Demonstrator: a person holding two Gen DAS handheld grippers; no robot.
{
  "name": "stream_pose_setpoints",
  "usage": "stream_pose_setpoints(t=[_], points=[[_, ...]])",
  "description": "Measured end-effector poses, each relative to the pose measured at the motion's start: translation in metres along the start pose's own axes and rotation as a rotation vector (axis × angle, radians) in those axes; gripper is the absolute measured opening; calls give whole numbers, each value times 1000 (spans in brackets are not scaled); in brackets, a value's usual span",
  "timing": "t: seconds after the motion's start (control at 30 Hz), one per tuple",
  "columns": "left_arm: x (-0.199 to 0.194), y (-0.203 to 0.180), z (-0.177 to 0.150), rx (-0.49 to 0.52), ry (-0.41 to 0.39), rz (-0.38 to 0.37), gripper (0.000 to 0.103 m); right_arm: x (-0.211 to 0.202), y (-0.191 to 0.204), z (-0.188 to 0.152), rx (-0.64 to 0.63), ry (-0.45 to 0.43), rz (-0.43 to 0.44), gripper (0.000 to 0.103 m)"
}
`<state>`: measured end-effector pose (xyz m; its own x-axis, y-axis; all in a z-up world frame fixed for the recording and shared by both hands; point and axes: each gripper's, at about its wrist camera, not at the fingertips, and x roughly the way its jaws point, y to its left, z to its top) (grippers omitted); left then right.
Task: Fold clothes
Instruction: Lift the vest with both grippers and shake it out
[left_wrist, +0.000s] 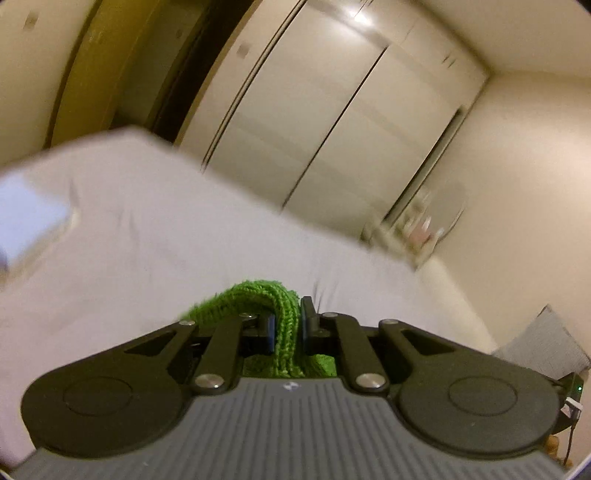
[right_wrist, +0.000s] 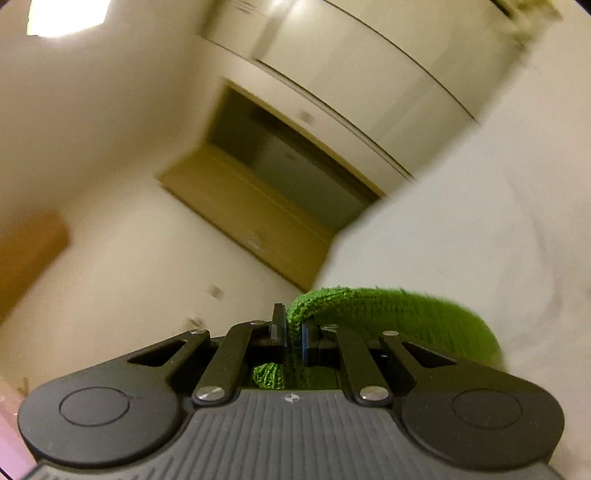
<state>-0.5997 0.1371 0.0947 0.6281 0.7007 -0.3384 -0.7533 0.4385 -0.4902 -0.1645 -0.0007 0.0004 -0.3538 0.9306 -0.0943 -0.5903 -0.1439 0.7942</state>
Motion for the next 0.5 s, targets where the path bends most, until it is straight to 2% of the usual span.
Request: stream_pose_setpoints(t=[0.07, 0.17, 0.4, 0.5], points=[[-5, 0, 35, 13, -38, -22, 9, 15, 21, 18, -24, -35, 30, 7], [9, 9, 75, 29, -41, -44, 9, 48, 46, 43, -42, -74, 38, 7], [105, 57, 147, 3, 77, -29, 9, 160, 45, 84, 11, -149, -144, 7], [129, 62, 185, 31, 61, -72, 9, 183, 58, 101, -9, -205, -172, 7]])
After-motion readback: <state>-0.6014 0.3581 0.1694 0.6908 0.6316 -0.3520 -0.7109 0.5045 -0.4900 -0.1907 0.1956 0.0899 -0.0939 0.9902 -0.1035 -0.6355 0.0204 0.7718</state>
